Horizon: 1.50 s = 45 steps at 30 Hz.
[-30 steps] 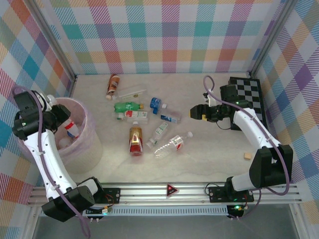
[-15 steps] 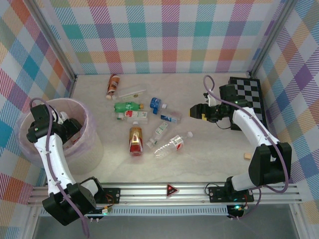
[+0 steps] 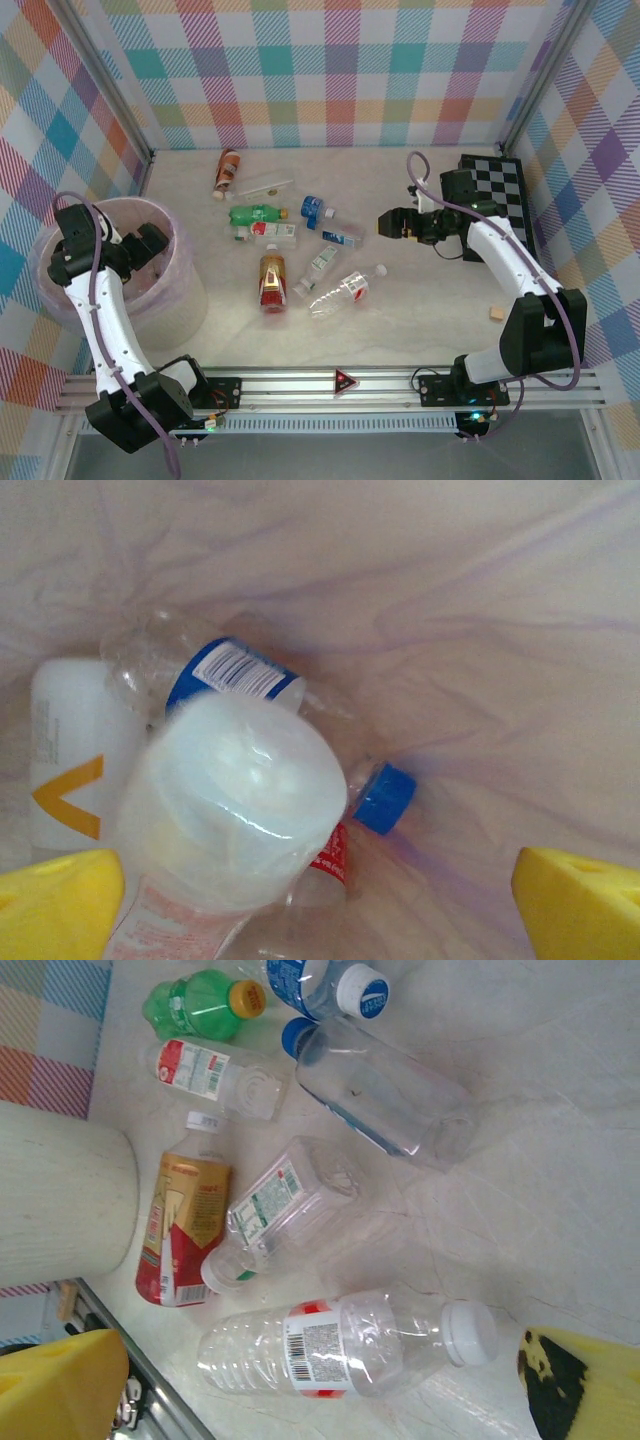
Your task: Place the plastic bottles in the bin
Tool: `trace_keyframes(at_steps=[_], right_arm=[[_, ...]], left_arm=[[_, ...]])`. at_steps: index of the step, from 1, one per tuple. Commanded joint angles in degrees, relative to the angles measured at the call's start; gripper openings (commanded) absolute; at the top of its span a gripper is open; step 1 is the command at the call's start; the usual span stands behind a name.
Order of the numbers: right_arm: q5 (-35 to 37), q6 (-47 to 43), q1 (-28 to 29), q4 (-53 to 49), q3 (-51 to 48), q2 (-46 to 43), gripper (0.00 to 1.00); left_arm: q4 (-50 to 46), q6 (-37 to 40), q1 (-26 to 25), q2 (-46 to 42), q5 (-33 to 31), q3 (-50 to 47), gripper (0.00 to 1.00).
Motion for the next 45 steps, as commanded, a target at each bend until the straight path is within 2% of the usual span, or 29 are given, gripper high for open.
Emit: trace_keyframes(at_steps=[1, 6, 8, 11, 17, 21, 24, 29, 37, 40, 45], right_arm=[[4.8, -3.2, 2.3, -3.3, 1.3, -0.6, 1.00], [15.9, 6.2, 2.7, -11.3, 4.1, 0.3, 0.99], [15.1, 12.5, 2.7, -13.1, 3.5, 0.3, 0.98], [11.3, 22.3, 4.4, -8.1, -2.0, -2.5, 0.93], [17.7, 39.7, 11.6, -2.4, -7.5, -4.2, 0.89], [22.4, 47.7, 14.5, 0.3, -10.0, -4.2, 0.93], [23.4, 54.1, 15.5, 3.6, -12.8, -4.0, 0.93], [23.2, 59.9, 18.0, 7.7, -14.6, -1.2, 0.93], [23.2, 65.4, 20.5, 11.7, -14.7, 4.5, 0.91], [23.6, 68.0, 21.0, 13.3, -15.5, 5.4, 0.91], [24.0, 69.6, 21.3, 15.0, -15.3, 7.8, 0.89]], left_arm=[[-3.0, 0.9, -1.0, -1.5, -0.7, 5.0, 1.00], [-7.2, 1.9, -3.4, -2.1, -5.3, 12.6, 1.00], [-8.7, 2.0, -4.4, -2.4, -6.4, 15.7, 1.00], [-9.8, 1.8, -5.8, -3.0, -6.8, 19.4, 1.00], [-10.4, 0.4, -9.2, -3.6, -5.4, 24.9, 0.99], [-9.1, -2.0, -13.5, -3.9, -1.8, 27.5, 0.99], [-8.1, -3.2, -19.6, -3.7, -0.6, 28.2, 0.98], [-6.7, -3.7, -30.5, -2.0, -3.6, 27.2, 0.98], [-2.0, -5.4, -57.9, 5.2, -18.3, 24.9, 1.00], [-0.3, -6.0, -62.6, 7.4, -19.5, 24.3, 1.00], [4.5, -7.8, -65.2, 7.3, -18.6, 19.7, 1.00]])
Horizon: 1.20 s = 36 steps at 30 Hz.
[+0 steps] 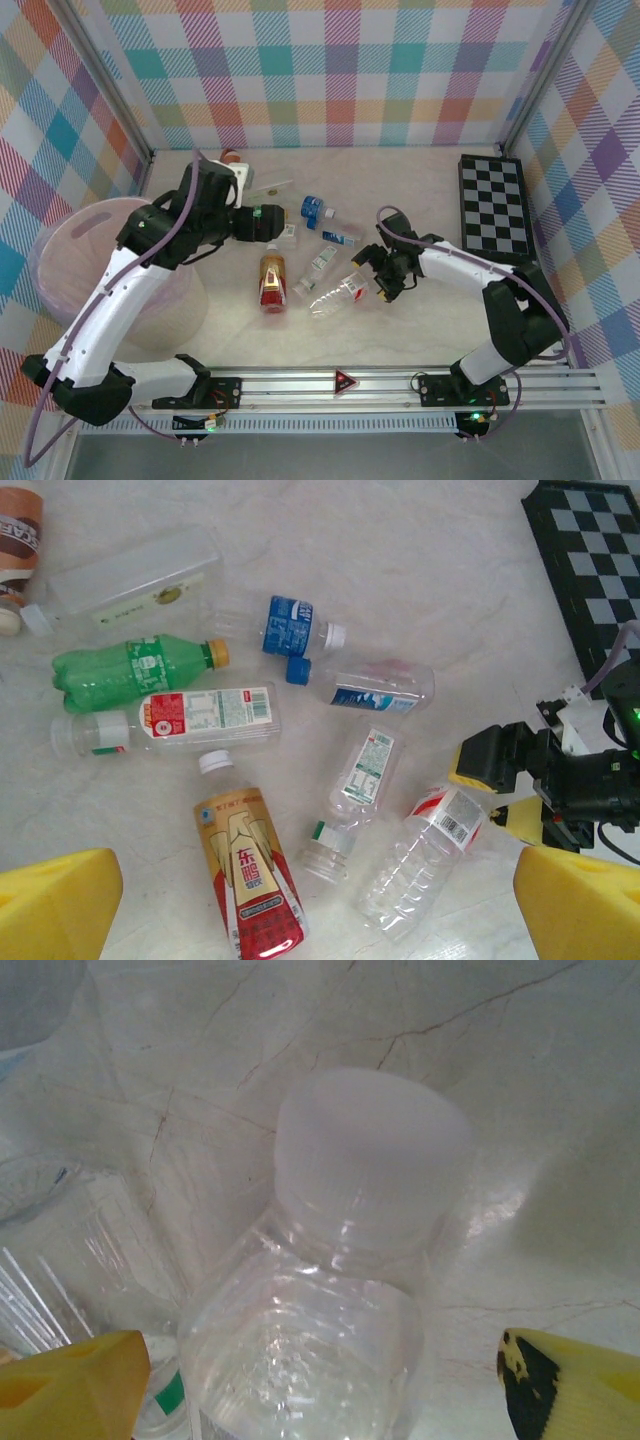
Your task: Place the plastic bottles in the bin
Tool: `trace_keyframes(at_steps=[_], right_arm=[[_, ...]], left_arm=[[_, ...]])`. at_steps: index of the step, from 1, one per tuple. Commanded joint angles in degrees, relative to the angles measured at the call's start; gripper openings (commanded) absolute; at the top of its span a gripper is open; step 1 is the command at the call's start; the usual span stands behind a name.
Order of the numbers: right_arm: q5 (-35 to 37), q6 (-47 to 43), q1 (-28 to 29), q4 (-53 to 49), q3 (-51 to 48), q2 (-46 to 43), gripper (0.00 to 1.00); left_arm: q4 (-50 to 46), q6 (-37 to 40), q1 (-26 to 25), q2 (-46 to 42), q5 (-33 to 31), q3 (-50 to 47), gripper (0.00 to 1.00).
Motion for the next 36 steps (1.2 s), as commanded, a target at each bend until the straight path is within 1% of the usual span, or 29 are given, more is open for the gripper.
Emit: trace_keyframes(at_steps=[1, 6, 9, 11, 18, 24, 26, 29, 32, 36], right_arm=[[0.8, 3.1, 0.4, 2.5, -0.5, 2.1, 0.89], [0.6, 3.4, 0.4, 4.3, 0.2, 5.2, 0.86], [-0.2, 3.7, 0.4, 5.0, 0.8, 6.9, 0.81], [-0.3, 3.8, 0.4, 5.2, 0.8, 7.3, 0.75], [0.2, 3.0, 0.4, 4.3, 0.6, 6.4, 0.58], [0.8, 0.6, -0.1, 1.5, 0.6, 3.4, 0.53], [1.8, -2.3, -0.6, -0.3, 0.9, 1.0, 0.49], [3.4, -9.8, -1.7, -4.4, 2.8, -2.9, 0.46], [3.9, -21.0, -2.3, -7.3, 6.5, -5.7, 0.46], [2.6, -36.2, -2.3, -11.1, 13.7, -7.2, 0.45]], left_arm=[[4.1, -2.2, -1.6, -1.3, -1.7, -2.5, 1.00], [5.0, -2.8, -3.3, -1.1, -1.7, -5.9, 1.00], [5.7, -3.1, -4.4, -1.5, -1.0, -8.2, 1.00], [5.6, -3.2, -5.1, -1.6, -1.2, -9.4, 1.00], [6.9, -4.4, -6.5, -1.8, 0.6, -12.7, 1.00], [7.6, -4.3, -7.7, -0.8, 1.6, -12.5, 1.00], [8.2, -4.0, -8.0, -0.2, 3.5, -12.2, 1.00], [9.1, -3.4, -9.1, 0.9, 6.3, -11.6, 1.00], [10.4, -2.5, -10.9, 2.6, 7.8, -11.0, 1.00], [15.4, -2.8, -11.6, 4.2, 13.4, -12.1, 1.00]])
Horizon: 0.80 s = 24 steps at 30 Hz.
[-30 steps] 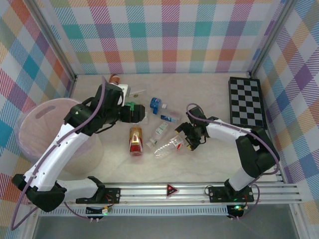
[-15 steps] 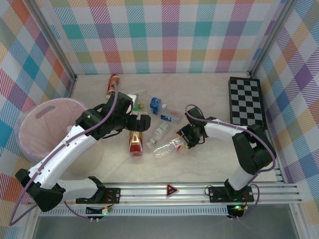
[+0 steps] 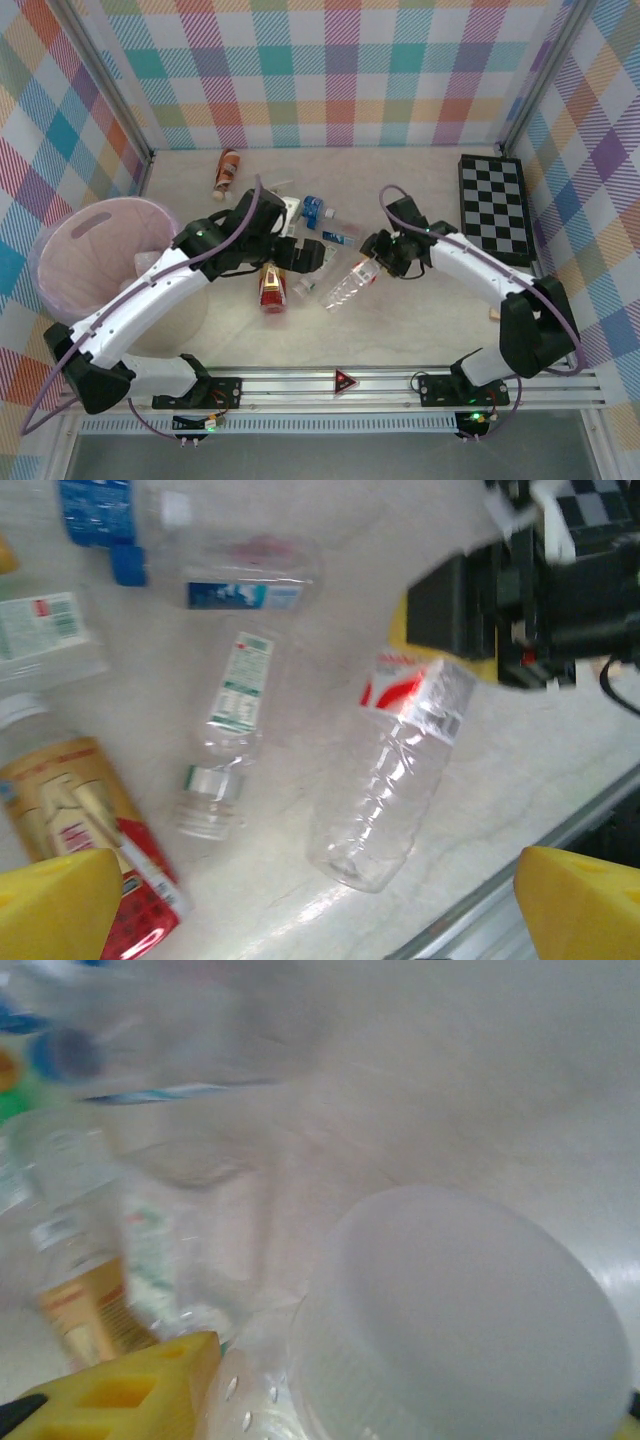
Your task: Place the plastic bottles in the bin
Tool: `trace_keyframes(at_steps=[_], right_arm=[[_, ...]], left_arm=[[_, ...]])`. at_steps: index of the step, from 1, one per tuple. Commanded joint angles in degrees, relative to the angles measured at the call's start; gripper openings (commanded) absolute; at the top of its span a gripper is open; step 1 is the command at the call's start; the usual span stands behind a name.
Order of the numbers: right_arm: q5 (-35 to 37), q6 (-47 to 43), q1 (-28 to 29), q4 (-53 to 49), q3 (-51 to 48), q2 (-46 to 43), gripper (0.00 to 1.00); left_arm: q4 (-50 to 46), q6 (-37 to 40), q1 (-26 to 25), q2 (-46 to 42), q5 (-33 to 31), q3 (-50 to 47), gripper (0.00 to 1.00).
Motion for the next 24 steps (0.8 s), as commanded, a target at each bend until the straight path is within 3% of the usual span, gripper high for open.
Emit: trace_keyframes(at_steps=[1, 6, 14, 22, 24], right_arm=[[-1.4, -17.8, -0.1, -4.4, 6.0, -2.6, 0.45], [-8.6, -25.8, 0.0, -2.1, 11.0, -4.4, 0.45], [-20.8, -25.3, -0.1, 3.1, 13.6, -4.2, 0.48], [-24.3, -25.4, -0.2, 3.8, 14.1, -4.9, 0.49], [-24.1, -25.3, -0.5, 3.7, 14.1, -5.0, 0.49]], left_arm=[[6.0, -0.1, -0.8, 0.9, 5.9, 0.0, 1.00], [11.1, -1.5, -1.7, 3.7, 9.3, -0.4, 1.00], [16.7, -3.7, -3.7, 8.9, 11.5, -0.5, 1.00], [18.3, -4.2, -4.2, 11.8, 10.3, -0.6, 1.00], [18.7, -4.4, -4.3, 12.0, 10.6, -0.6, 0.91]])
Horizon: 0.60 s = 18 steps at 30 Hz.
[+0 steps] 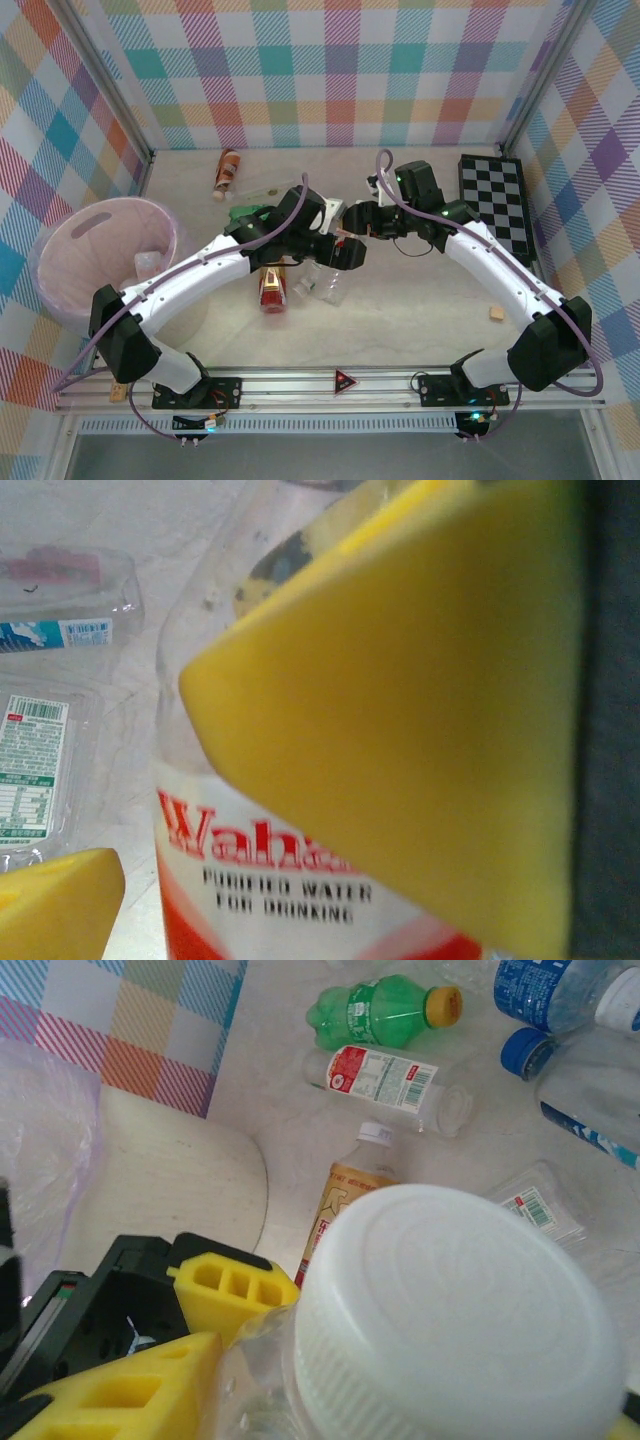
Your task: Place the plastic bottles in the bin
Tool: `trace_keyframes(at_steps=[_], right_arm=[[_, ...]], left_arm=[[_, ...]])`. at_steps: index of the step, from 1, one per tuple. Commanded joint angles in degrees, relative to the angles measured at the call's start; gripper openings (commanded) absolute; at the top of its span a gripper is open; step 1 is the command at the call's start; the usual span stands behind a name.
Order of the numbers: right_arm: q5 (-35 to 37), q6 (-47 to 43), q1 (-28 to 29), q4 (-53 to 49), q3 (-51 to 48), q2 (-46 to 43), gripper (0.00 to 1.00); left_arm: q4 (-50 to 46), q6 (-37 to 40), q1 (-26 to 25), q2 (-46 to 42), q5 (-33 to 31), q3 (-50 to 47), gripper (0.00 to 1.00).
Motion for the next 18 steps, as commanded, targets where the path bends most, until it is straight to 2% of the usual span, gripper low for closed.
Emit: trace_keyframes(at_steps=[1, 3, 6, 10, 16, 18], right_arm=[[-2.5, -1.0, -0.6, 1.9, 1.9, -1.3, 0.48], [-2.3, -0.6, -0.7, 2.4, 1.5, -1.3, 0.49], [-1.9, 0.0, -1.0, 3.0, 1.2, -1.4, 0.50], [-1.7, 1.2, -1.7, 3.4, 1.1, -1.3, 0.56], [-1.1, 4.2, -4.0, 0.6, 1.7, -1.9, 0.77], [-0.8, 4.5, -5.3, -1.3, 1.9, -2.5, 0.81]], left_arm=[[2.6, -1.0, -1.1, 0.4, 0.9, -0.4, 0.82], [2.9, -1.0, -1.1, 0.4, 0.8, -0.4, 0.69], [2.8, -1.2, -1.2, 0.5, 0.7, -0.3, 0.61], [2.9, -1.3, -1.2, 0.8, 0.4, -0.3, 0.57], [2.6, -1.3, -1.2, 1.5, -0.7, -0.2, 0.54], [2.5, -1.2, -1.2, 1.8, -1.1, 0.0, 0.54]])
